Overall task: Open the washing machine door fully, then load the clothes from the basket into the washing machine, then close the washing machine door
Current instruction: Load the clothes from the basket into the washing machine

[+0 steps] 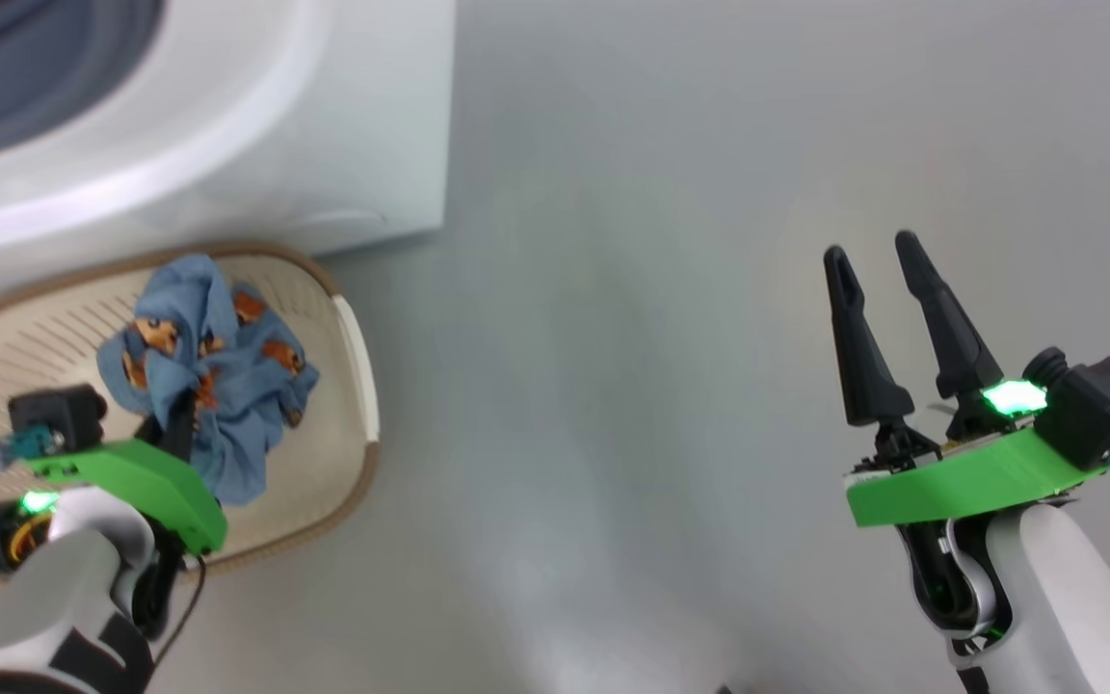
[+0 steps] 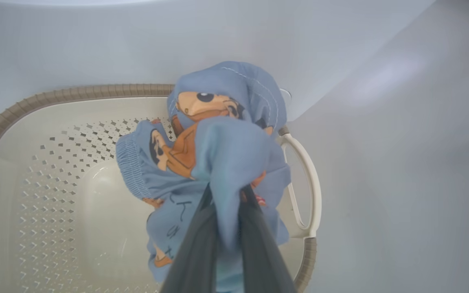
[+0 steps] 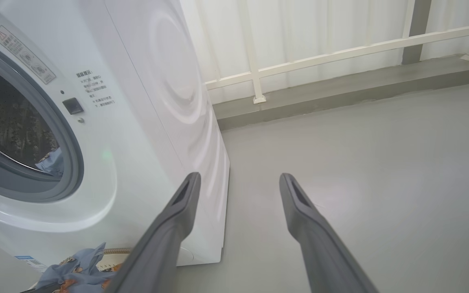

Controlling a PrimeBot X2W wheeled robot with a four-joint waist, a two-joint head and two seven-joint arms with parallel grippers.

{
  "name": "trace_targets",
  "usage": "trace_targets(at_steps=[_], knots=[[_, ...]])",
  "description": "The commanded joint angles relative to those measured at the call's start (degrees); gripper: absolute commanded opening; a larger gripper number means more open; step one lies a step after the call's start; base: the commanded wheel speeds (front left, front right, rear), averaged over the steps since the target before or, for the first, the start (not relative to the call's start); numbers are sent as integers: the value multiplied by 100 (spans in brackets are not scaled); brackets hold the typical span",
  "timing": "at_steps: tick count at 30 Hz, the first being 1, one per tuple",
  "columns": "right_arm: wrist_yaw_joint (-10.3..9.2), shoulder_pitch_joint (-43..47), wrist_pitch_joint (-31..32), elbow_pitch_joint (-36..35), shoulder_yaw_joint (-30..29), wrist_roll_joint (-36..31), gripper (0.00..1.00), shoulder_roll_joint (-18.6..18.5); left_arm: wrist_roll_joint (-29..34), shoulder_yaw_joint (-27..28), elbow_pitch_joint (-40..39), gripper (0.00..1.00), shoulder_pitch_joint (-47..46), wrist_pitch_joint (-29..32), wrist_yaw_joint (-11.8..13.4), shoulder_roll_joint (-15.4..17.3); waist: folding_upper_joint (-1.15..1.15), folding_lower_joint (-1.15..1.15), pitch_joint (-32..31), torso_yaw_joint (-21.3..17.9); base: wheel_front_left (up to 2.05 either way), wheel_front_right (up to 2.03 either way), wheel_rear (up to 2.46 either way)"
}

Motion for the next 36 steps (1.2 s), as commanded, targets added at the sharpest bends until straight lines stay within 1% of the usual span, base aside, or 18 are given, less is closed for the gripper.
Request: trace_targets(at_steps=[1, 4, 7, 16, 28, 29, 36], knots=[[33, 172, -44, -77, 88, 43, 100, -89, -52, 145, -122, 0, 163, -93, 3, 181, 0, 0, -610, 264, 0, 0, 0], [33, 244, -44, -41, 85, 52, 100, -140, 23, 271, -269, 0, 230, -98, 3, 227, 0, 0, -765, 326, 0, 0, 0], [33, 349, -44, 2, 61, 61, 100, -222, 229, 604, -534, 0, 380, -100, 3, 257, 0, 0, -974, 429, 0, 0, 0], [33, 693, -44, 74, -25, 74, 100, -394, 1228, 1720, -1318, 0, 1075, -102, 13, 149, 0, 0, -1518, 655, 0, 0, 0], [33, 1057, -44, 120, -111, 85, 100, -490, 2452, 3176, -2550, 0, 2073, -102, 30, -104, 0, 0, -2017, 807, 0, 0, 0], [33, 1090, -44, 116, -139, 87, 100, -504, 2604, 3378, -2762, 0, 2226, -102, 29, -162, 0, 0, -2057, 832, 0, 0, 0], [33, 1264, -44, 101, -256, 93, 100, -532, 3083, 4027, -3500, 0, 2850, -103, 49, -373, 0, 0, -2224, 932, 0, 0, 0]])
